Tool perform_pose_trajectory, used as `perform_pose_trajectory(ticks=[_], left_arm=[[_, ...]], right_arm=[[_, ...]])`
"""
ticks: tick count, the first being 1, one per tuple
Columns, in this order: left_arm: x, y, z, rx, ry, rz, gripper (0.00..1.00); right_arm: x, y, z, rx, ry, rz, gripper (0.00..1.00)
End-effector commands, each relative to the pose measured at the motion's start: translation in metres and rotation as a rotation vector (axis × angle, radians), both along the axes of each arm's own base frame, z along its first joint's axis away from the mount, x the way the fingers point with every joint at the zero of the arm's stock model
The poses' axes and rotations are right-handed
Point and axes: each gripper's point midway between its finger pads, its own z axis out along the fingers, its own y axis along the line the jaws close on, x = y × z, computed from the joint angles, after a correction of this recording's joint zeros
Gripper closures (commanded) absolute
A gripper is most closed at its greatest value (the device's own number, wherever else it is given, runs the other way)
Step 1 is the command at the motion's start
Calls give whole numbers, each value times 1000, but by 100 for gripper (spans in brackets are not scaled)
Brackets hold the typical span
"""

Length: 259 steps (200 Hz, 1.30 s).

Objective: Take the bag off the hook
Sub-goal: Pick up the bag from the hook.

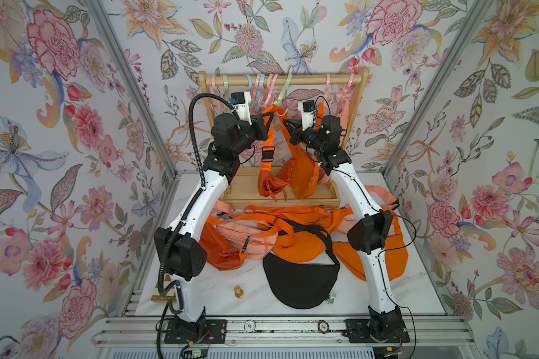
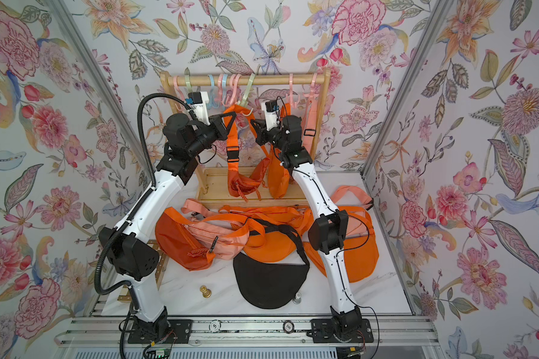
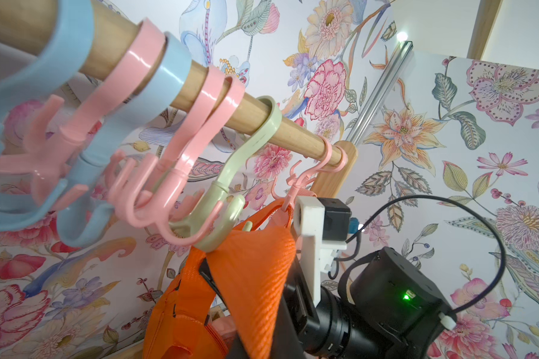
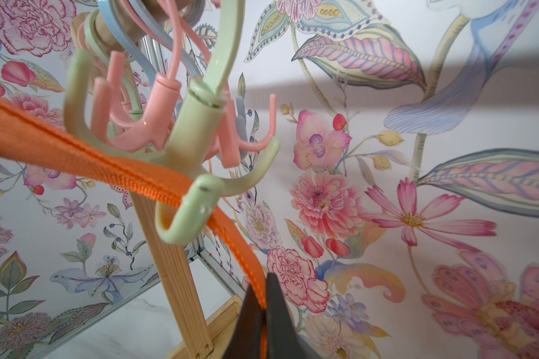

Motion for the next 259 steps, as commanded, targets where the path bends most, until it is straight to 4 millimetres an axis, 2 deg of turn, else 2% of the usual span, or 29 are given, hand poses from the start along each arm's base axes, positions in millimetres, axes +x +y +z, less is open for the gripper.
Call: perform_pose_trajectory(ticks=[1, 19, 58, 94, 112, 135, 171, 196, 224, 238, 247, 250, 259], left_arm=[[-9, 1, 28, -55, -64, -30, 100], [-6, -12, 19, -49, -53, -46, 100], [-1, -60, -2, -22, -10, -111, 100], [4, -93, -13, -16, 4, -152, 100], [3, -101, -12, -20, -3, -167, 100], [-3, -99, -1, -19, -27, -167, 100], [-27, -76, 25, 25, -76, -105, 100], [-49, -45, 41, 36, -93, -39, 100], [-70, 2, 49, 32, -101, 57, 100], [-81, 28, 53, 26, -106, 112, 100], [-83, 45, 49, 37, -100, 157, 100], [-95, 54, 59, 29, -122, 173, 100], [-104, 72, 61, 37, -125, 222, 100]], right_arm=[[-5, -6, 29, 62, -44, -25, 100], [-8, -18, 53, 104, -79, -77, 100], [-9, -53, 99, 236, -140, -229, 100], [-21, -65, 130, 324, -213, -251, 100], [-32, -69, 147, 337, -257, -247, 100], [-48, -72, 164, 311, -283, -244, 100], [-80, -66, 173, 225, -289, -197, 100], [-117, -58, 179, 174, -313, -155, 100], [-165, -51, 184, 143, -331, -92, 100], [-186, -46, 180, 131, -326, -55, 100], [-201, -45, 180, 124, -326, -37, 100], [-205, -43, 179, 120, -322, -29, 100], [-220, -40, 175, 109, -316, -3, 100]])
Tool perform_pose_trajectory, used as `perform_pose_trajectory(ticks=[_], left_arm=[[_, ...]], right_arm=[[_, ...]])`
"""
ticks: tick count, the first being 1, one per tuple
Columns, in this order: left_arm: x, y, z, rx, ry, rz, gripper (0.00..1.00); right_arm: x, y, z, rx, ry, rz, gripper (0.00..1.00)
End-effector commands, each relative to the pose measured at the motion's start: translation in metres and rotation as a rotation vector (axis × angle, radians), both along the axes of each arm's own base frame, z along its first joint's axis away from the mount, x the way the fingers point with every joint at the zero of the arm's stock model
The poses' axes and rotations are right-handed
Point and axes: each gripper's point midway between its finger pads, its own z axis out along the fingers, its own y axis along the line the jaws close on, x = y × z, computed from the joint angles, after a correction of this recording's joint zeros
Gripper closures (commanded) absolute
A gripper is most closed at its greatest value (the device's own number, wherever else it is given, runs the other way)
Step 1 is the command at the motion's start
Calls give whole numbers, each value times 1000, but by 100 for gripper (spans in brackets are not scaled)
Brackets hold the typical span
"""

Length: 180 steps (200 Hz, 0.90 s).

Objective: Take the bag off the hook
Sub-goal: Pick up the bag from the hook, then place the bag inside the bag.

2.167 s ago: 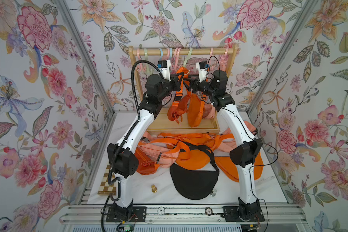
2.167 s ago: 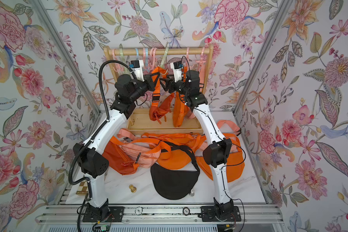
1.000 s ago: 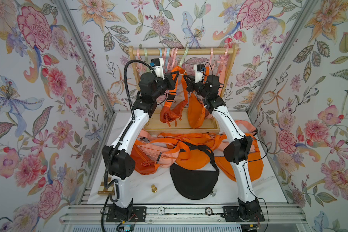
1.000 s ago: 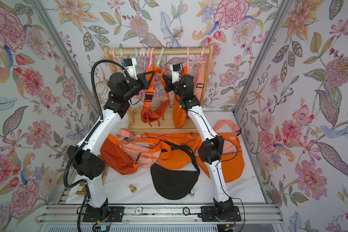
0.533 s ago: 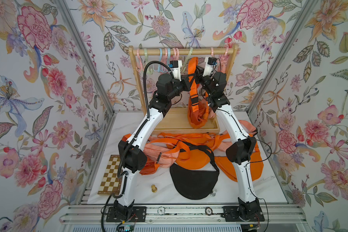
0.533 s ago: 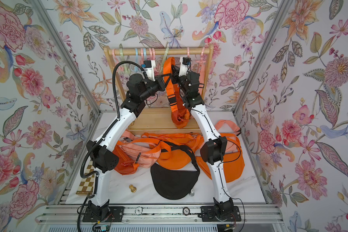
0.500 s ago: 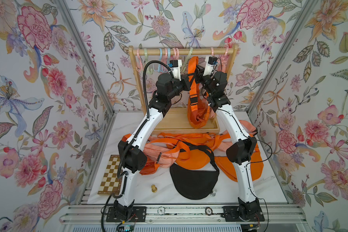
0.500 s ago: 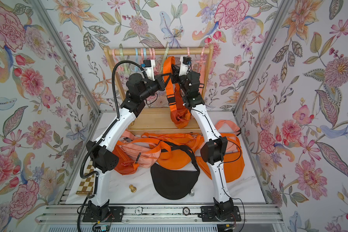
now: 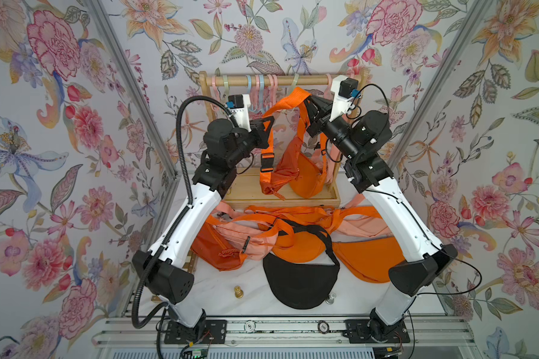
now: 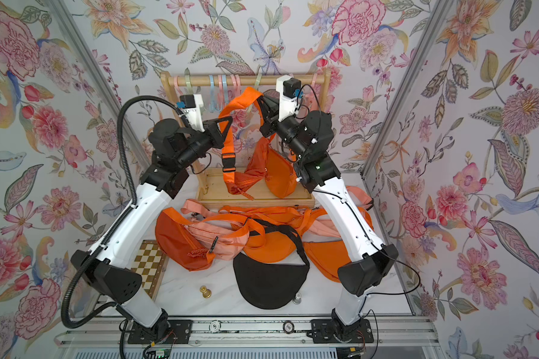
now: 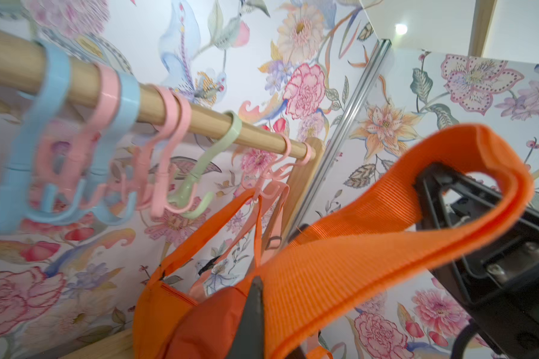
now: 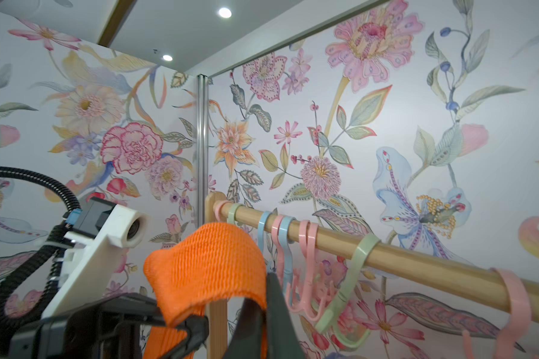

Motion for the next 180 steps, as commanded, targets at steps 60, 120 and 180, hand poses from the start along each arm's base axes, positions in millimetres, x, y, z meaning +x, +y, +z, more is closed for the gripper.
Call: perform_pose_trajectory(ticks=[60, 120, 180], left_arm=[[-106, 168, 33, 99, -72, 561, 100], [-173, 255, -1, 228, 37, 986, 100], [-187, 292, -4, 323, 77, 1224, 100]], right_arm=[[-138, 38, -38, -147, 47, 170, 100], [-210, 99, -102, -295, 169, 368, 100], [-215, 165, -176, -448, 330, 501, 100]])
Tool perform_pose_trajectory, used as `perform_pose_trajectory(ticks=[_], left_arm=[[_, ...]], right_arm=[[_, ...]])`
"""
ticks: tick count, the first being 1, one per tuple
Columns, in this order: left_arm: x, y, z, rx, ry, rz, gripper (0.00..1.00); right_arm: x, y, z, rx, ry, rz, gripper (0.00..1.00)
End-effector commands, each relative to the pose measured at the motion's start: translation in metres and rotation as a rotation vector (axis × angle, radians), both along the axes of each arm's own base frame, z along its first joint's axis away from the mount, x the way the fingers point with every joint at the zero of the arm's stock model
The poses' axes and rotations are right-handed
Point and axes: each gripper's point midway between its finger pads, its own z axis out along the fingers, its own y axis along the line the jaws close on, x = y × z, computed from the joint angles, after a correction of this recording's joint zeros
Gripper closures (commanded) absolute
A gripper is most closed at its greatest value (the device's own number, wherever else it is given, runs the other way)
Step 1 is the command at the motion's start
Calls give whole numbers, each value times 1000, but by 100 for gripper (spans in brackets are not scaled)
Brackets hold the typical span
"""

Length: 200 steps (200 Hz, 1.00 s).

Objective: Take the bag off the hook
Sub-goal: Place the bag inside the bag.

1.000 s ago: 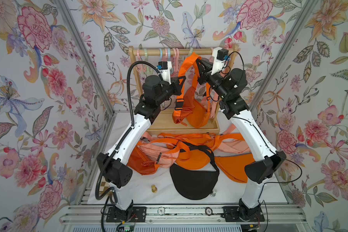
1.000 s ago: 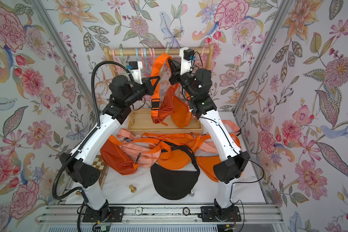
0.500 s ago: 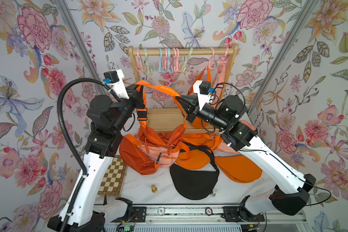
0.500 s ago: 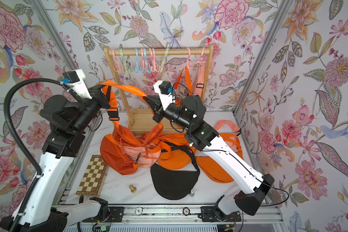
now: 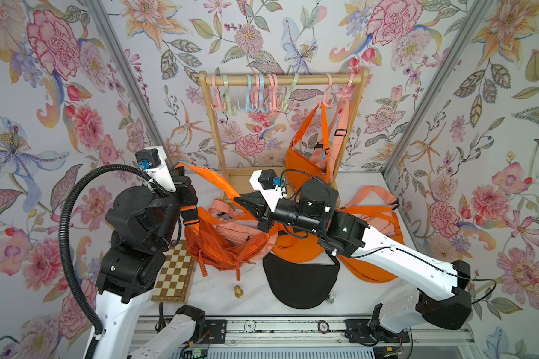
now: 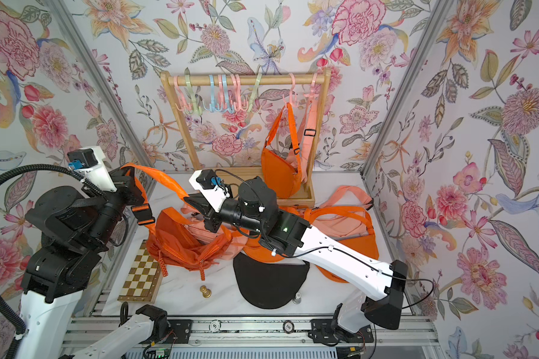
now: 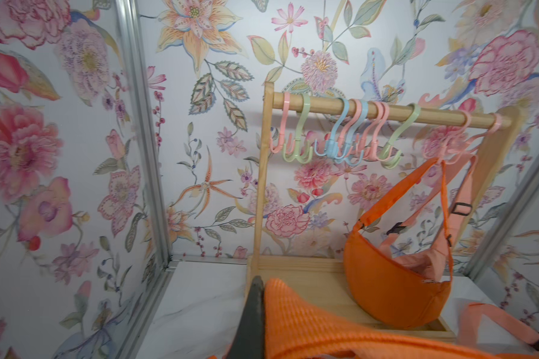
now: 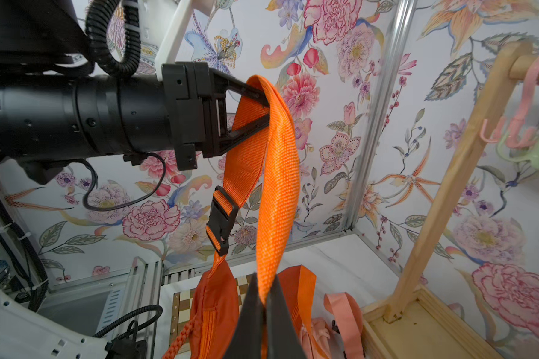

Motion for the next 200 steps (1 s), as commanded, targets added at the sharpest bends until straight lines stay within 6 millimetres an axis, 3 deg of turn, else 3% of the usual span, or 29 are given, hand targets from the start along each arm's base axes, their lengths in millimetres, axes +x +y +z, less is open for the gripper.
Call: perform_pose_trajectory(ticks=[1, 53, 85, 126, 163, 184, 200], left_arm=[[-19, 83, 22, -12, -89, 484, 100], [-16, 89, 18, 8, -62, 538, 100], [-29, 97, 34, 6, -88, 579, 100], [-71, 121, 74, 4, -156, 715, 100], [-109, 139, 92, -22, -210, 803, 100], [-110, 138, 87, -29, -210, 792, 100], [-93, 132, 72, -21, -182, 766, 100]], right_arm=[[-8, 1, -29, -106, 96, 45, 100], [6, 22, -57, -138, 198, 72, 100], [9, 34, -63, -147, 237, 107, 100], [-10, 51, -50, -143, 228, 194, 100], [-40, 67, -64, -170, 260, 315, 100], [-50, 74, -77, -179, 299, 370, 100], [-50, 80, -91, -197, 348, 375, 100]])
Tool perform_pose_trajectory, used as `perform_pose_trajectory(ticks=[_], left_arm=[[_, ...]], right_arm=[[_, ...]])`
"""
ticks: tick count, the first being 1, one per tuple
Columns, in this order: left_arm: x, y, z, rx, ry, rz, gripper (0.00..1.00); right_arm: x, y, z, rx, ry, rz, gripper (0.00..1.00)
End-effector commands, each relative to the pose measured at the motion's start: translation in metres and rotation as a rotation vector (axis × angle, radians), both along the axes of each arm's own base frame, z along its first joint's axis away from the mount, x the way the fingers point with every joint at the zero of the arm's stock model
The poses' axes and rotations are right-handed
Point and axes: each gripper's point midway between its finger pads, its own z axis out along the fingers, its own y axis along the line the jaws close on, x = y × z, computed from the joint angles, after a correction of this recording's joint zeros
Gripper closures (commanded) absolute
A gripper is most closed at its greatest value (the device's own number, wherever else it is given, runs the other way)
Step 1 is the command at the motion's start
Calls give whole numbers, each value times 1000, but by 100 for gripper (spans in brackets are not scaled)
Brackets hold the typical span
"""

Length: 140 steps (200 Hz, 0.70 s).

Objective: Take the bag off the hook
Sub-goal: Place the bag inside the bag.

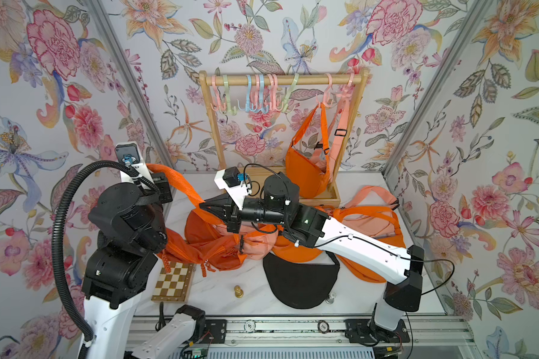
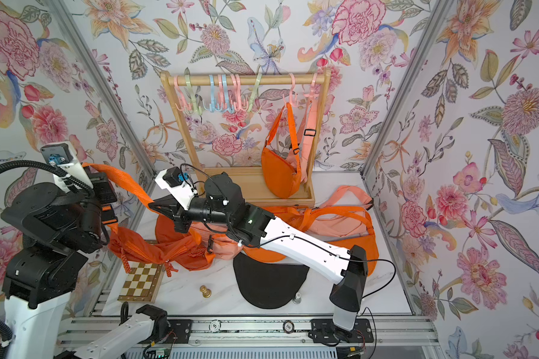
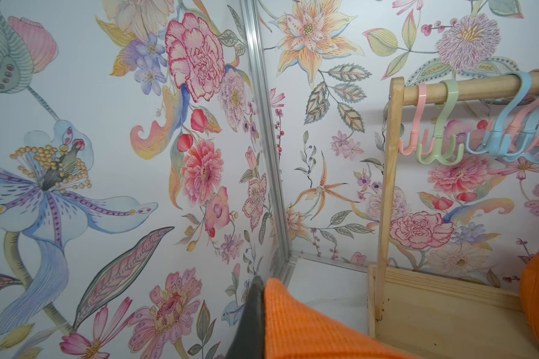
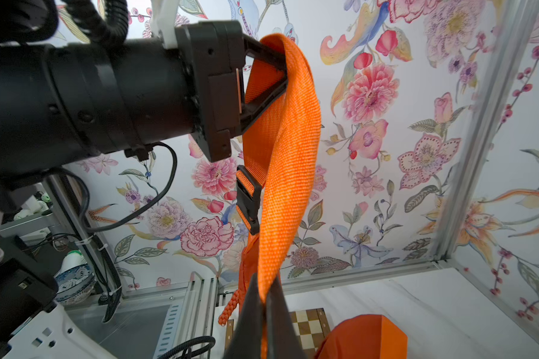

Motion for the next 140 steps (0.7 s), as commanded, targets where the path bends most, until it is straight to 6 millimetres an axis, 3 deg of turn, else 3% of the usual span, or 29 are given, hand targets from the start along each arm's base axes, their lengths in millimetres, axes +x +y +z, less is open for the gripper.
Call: perform_pose_trajectory(ticks=[1, 17, 35, 57, 81, 97, 140], left_arm=[[-55, 58, 41, -168, -277, 337, 100], [-25, 47, 15, -173, -223, 301, 100], [13, 33, -25, -183, -150, 258, 100], [56, 18, -79, -194, -60, 226, 100], [97, 6, -118, -210, 25, 177, 100], [118, -1, -131, -214, 54, 149, 100], [151, -6, -138, -213, 90, 126, 100]], right_arm=[[-26, 4, -90, -277, 194, 146, 100], [-18, 10, -112, -312, 252, 127, 100], [0, 15, -149, -373, 351, 81, 100], [27, 13, -198, -447, 473, 19, 100], [49, 9, -235, -507, 536, -38, 100], [62, 7, -252, -530, 539, -76, 100], [101, -1, -276, -551, 572, -151, 100]])
